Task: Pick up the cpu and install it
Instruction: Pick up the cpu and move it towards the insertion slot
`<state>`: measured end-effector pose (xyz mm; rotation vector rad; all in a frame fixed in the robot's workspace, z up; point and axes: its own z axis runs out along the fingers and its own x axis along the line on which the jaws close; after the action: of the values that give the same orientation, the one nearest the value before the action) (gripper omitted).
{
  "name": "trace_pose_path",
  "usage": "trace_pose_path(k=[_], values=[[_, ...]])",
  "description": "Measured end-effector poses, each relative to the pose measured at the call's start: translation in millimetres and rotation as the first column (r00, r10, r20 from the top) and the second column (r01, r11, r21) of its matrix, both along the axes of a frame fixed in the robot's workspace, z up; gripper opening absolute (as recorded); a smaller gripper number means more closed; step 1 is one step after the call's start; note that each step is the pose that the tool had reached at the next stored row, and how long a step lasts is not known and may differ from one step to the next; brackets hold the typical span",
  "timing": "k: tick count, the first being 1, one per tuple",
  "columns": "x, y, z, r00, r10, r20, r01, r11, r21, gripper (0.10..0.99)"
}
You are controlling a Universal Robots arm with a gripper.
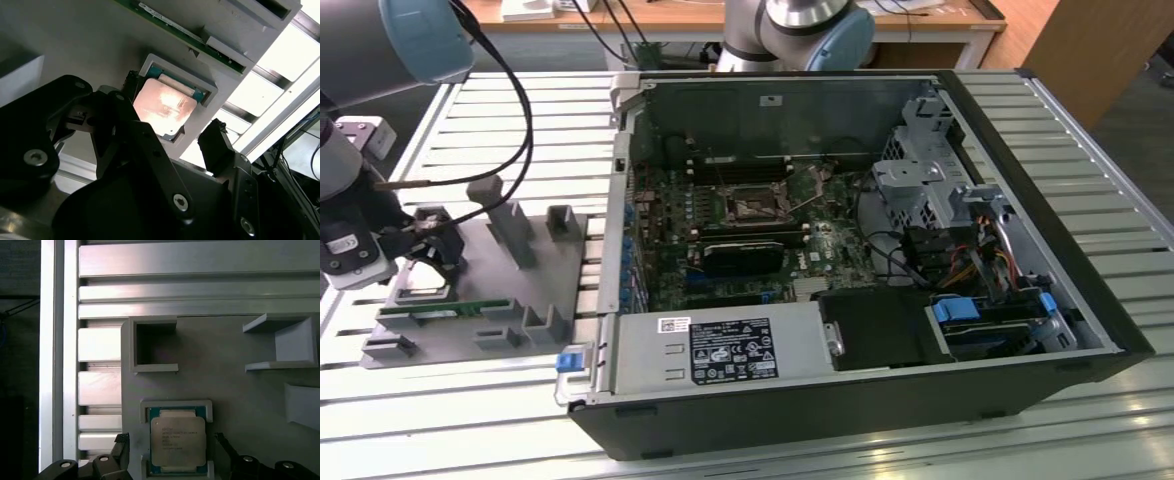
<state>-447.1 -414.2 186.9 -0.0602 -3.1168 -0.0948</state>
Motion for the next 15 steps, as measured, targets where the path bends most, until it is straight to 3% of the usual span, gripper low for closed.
trace_pose_path(k=[7,8,9,15], values=[[4.6,0.7,-2.1,1.0,0.001,-0.0027,-0.001,1.0,0.003,0.749],[5.3,0.8,-2.2,1.0,0.003,-0.0028,-0.003,1.0,0.003,0.678],[5.5,0.9,-2.5,1.0,0.005,-0.0025,-0.005,1.0,0.003,0.678],[6.0,0.8,-3.5,0.9987,0.051,-0.0026,-0.051,0.9987,0.003,0.663]])
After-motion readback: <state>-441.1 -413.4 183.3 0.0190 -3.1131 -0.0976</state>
